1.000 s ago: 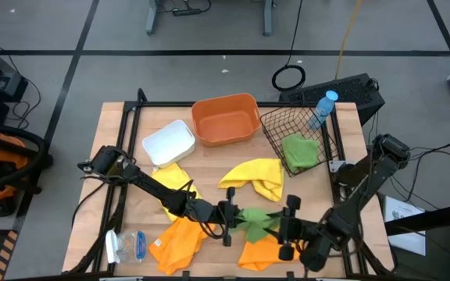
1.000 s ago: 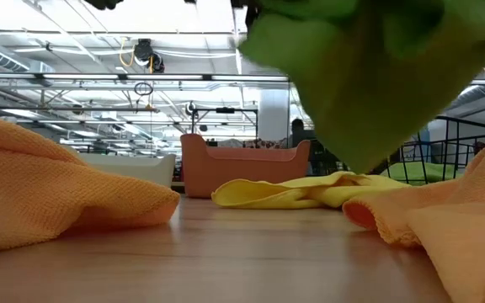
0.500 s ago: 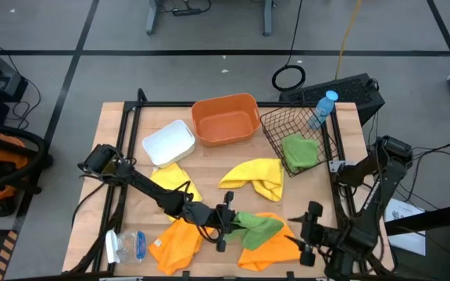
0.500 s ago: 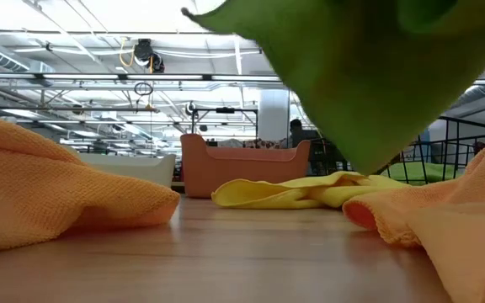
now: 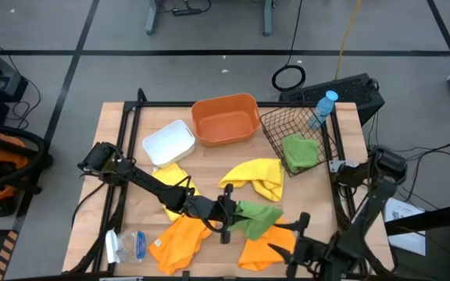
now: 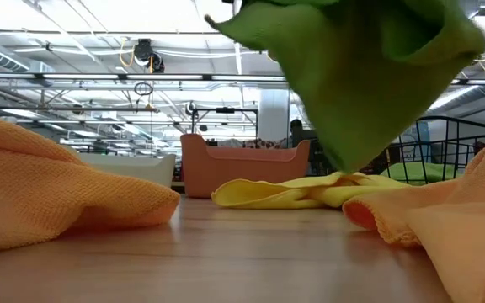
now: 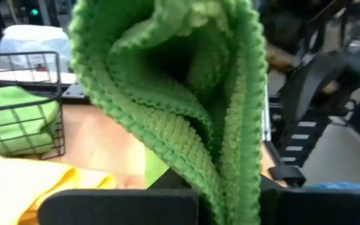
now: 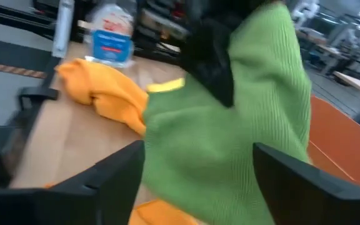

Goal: Sort microfiber towel by color & place in baskets
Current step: Put the green towel into the wire basket

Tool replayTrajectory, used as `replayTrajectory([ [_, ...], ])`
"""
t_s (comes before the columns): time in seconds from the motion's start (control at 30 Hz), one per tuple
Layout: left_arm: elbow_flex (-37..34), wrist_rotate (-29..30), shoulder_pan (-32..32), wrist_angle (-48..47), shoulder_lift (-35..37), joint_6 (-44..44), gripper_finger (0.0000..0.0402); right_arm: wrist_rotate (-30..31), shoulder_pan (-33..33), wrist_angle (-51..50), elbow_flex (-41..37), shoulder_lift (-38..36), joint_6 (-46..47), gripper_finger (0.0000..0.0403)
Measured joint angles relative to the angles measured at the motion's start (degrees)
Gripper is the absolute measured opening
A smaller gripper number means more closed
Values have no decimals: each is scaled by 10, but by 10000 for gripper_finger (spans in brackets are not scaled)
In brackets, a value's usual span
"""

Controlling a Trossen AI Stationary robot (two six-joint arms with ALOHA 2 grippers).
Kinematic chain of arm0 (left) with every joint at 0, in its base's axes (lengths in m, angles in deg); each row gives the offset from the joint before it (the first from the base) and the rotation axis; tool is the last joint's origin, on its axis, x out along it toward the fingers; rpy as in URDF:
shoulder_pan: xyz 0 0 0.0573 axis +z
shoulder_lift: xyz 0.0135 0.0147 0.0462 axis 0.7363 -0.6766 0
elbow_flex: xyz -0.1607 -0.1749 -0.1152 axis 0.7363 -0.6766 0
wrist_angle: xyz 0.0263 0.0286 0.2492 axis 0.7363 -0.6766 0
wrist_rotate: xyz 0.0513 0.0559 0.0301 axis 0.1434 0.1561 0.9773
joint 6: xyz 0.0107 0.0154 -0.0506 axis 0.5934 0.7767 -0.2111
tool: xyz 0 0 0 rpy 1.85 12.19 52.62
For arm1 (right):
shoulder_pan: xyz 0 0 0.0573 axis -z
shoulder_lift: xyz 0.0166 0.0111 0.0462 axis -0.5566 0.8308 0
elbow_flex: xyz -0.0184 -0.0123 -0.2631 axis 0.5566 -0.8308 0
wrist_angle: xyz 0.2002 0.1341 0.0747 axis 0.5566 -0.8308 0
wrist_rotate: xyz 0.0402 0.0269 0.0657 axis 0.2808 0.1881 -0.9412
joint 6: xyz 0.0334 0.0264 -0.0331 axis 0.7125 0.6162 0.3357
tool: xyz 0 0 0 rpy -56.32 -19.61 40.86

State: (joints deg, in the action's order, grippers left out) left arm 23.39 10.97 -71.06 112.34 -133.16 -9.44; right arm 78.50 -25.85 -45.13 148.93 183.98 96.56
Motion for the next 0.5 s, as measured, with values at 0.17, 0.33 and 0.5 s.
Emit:
replayTrajectory([
  [0.17, 0, -10, -1, 2, 0, 0, 6, 21, 31, 0, 0, 16, 21, 356],
  [0.33, 0, -30, -1, 3, 0, 0, 6, 19, 60, -3, 0, 17, -1, 380],
  [0.5, 0, -41, -1, 19, 0, 3, 6, -41, 96, -16, 0, 17, 0, 380],
])
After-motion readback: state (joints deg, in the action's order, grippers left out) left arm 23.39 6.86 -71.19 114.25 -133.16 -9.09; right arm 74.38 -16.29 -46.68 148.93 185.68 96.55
